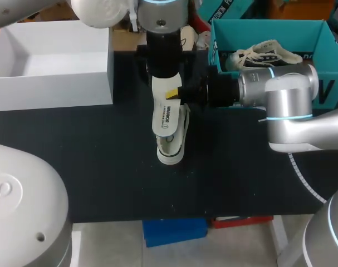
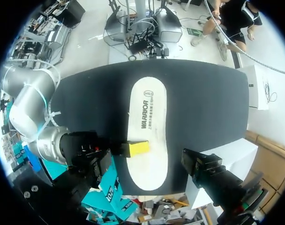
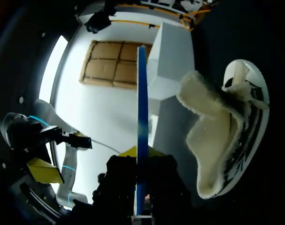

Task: Take the shoe out of the shoebox, open the shoe tongue, remove and reinsert the insole, then place the shoe into the shoebox

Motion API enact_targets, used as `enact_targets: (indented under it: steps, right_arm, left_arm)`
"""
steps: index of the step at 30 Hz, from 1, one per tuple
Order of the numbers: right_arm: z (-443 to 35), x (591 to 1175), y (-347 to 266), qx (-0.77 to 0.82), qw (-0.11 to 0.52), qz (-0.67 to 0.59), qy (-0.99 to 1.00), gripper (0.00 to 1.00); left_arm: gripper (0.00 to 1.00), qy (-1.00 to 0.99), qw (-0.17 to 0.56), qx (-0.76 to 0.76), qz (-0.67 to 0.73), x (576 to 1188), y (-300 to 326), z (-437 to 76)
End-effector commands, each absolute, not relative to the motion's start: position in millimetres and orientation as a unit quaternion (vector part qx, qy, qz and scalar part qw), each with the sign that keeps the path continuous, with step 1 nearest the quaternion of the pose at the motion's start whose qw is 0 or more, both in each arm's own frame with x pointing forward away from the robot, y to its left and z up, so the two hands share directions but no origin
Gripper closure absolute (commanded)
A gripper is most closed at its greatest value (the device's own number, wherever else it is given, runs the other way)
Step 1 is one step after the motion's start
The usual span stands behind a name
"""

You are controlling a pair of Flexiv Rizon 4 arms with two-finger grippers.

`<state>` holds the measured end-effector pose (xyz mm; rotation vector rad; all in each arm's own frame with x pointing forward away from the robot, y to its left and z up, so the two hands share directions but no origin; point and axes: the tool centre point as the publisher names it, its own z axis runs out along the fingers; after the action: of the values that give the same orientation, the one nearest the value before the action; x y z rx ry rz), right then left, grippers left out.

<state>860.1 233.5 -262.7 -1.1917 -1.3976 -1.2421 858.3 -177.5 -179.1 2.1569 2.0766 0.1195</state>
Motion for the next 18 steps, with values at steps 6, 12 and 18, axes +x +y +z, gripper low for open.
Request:
enact_targets:
  steps: [6,12,18]
  right_arm:
    - [-263,860,234,-0.482,0.445,-0.501,-0.565,1.0]
    - [-263,860,234,-0.482,0.445,-0.501,-0.565,1.0]
    - [-263,860,234,-0.482,0.445,-0.501,-0.565,1.0]
  left_arm:
    - [0.0,0.698,0.064,0.713,0.031,910,-179,-181]
    - [0.0,0.703,0.063,0.708,0.034,938,-175,-183]
    - [0.0,0.704,0.067,0.706,0.035,964,-173,-184]
